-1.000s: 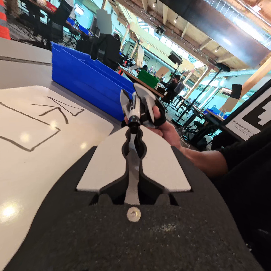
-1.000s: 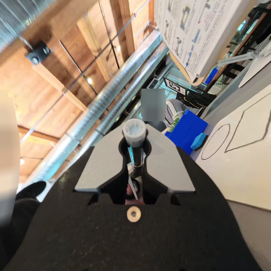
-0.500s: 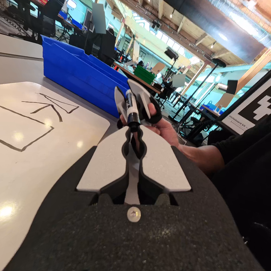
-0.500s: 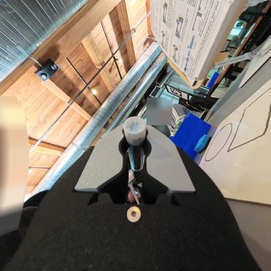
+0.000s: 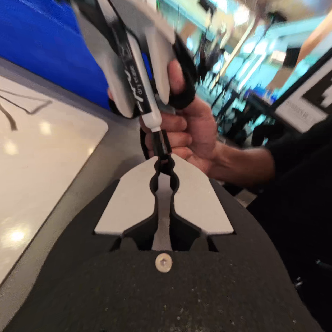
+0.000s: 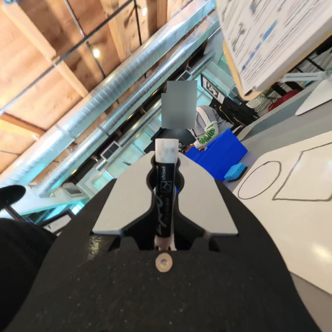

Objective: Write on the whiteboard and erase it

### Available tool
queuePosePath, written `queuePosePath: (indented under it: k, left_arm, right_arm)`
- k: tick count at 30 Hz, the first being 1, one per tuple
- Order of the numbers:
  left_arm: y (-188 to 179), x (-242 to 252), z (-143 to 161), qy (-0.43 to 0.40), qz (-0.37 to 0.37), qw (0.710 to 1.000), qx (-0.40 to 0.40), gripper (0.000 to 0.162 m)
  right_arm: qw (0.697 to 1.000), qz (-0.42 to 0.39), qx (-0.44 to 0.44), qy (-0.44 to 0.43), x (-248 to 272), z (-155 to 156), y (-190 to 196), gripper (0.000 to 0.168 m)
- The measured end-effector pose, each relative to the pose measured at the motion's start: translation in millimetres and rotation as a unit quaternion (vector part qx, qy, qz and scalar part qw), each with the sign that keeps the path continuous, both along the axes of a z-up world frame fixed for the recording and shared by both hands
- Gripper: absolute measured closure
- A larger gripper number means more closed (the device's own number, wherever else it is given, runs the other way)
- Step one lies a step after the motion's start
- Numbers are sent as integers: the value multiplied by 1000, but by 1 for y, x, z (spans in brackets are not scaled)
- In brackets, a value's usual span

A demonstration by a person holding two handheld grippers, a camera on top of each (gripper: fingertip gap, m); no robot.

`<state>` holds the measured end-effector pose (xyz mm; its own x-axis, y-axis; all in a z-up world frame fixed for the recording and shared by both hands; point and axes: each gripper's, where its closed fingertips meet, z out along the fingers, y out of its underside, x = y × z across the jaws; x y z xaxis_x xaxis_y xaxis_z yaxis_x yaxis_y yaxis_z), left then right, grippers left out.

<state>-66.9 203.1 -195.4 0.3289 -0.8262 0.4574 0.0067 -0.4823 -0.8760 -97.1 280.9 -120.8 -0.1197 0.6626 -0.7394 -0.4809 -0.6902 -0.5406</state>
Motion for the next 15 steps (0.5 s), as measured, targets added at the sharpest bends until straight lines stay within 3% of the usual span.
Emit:
queuePosePath:
  k: [5, 8, 15]
  left_arm:
    - [11, -6, 0, -3, 10, 1000, -21, 155]
    - [23, -27, 13, -19, 56, 998, -5, 155]
    - [35, -65, 30, -80, 90, 993, -14, 155]
  right_arm:
    - [1000, -15, -13, 3, 11, -1, 11, 152]
    - [1000, -21, -21, 5, 20, -3, 17, 153]
    - [999, 32, -6, -33, 10, -12, 3, 151]
